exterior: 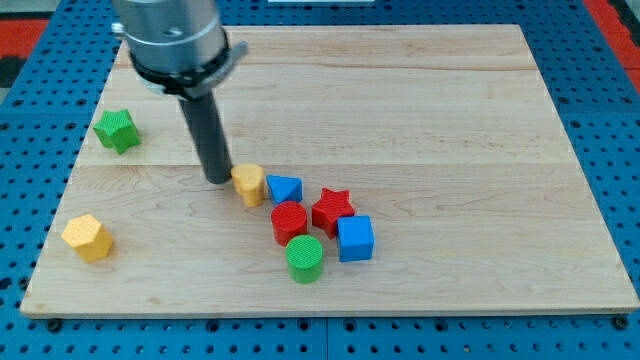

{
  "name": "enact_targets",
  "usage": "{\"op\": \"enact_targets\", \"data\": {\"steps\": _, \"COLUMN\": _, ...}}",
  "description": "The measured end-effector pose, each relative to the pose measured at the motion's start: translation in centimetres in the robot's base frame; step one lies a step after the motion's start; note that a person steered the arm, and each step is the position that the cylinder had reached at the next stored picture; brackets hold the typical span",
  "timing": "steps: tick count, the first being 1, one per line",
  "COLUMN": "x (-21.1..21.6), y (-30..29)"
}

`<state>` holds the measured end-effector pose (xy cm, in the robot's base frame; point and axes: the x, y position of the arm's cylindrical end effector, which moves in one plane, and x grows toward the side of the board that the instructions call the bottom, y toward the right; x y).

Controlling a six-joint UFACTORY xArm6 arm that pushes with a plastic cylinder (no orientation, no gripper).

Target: Move the green star into the yellow heart

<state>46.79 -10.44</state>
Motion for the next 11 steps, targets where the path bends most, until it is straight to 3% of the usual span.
{"op": "enact_targets", "data": {"steps": 1, "x": 0.2, "y": -3.7}}
{"op": "enact_targets", "data": {"steps": 3, "x": -12.2, "y": -6.8}}
{"op": "enact_targets", "data": {"steps": 4, "x": -13.7, "y": -13.4}}
{"op": "enact_targets", "data": {"steps": 5, "x": -11.3, "y": -15.7}}
{"op": "enact_targets", "data": {"steps": 6, "x": -8.0, "y": -12.4}}
{"op": "enact_targets", "data": {"steps": 8, "x": -5.8, "y": -17.4}}
{"op": "enact_targets", "data": {"steps": 10, "x": -2.6, "y": -3.1}}
{"op": "enact_targets", "data": {"steps": 11, "x": -1.4, "y": 0.6}}
